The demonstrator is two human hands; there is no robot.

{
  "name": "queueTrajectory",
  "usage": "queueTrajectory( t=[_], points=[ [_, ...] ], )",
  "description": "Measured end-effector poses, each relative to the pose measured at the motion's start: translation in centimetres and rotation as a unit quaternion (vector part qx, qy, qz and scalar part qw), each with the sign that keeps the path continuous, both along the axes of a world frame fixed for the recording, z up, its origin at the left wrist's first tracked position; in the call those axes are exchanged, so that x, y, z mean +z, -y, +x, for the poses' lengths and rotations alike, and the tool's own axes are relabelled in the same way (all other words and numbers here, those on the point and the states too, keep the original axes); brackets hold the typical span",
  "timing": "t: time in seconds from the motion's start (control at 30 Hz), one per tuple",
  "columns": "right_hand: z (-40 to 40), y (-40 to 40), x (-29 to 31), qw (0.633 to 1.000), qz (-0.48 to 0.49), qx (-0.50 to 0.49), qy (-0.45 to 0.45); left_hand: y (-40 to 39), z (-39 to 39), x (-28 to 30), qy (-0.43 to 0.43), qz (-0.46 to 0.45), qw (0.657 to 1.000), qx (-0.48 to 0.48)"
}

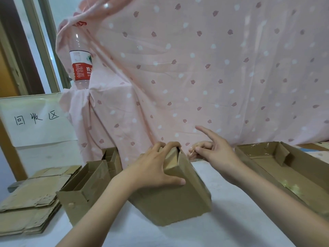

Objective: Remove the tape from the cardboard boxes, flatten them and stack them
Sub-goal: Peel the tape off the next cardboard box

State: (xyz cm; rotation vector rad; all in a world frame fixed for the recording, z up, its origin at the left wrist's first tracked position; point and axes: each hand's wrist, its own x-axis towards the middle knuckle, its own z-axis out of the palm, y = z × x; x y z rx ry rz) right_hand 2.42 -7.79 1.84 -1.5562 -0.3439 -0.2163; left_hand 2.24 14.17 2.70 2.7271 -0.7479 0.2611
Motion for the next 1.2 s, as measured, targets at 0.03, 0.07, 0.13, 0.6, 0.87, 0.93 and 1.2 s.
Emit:
queueTrajectory(
  t=[0.03,0.07,0.13,0.6,0.87,0.93,1.2],
  points=[
    [0.1,0.2,0.2,1.0,0.001,-0.004,0.008,-0.2,0.0,0.0,-0.002,-0.036,0.999,0.002],
    [0.1,0.3,0.5,1.0,-0.007,-0.011,0.016,-0.4,-0.1,-0.1,-0.002,-0.072,0.997,0.004],
    [0.1,0.6,0.9,0.999,-0.034,-0.032,0.021,-0.7,-0.2,-0.5,0.0,-0.127,0.992,0.007],
    [0.2,-0.3,0.4,0.964,-0.258,-0.047,0.042,-1.8,0.5,-7.5,-0.097,-0.264,0.959,0.031],
    [0.9,-1.8,1.3,0.934,-0.356,0.004,0.04,-1.2,0.0,-6.1,-0.017,-0.134,0.99,0.043],
    [0.9,-2.1,1.4,0.94,-0.337,0.013,0.044,-0.2,-0.3,-5.4,0.014,-0.112,0.993,0.034],
    [1.7,-1.8,1.7,0.917,-0.391,-0.026,0.071,2.0,-0.6,-4.7,0.014,0.084,0.993,0.076]
  ],
)
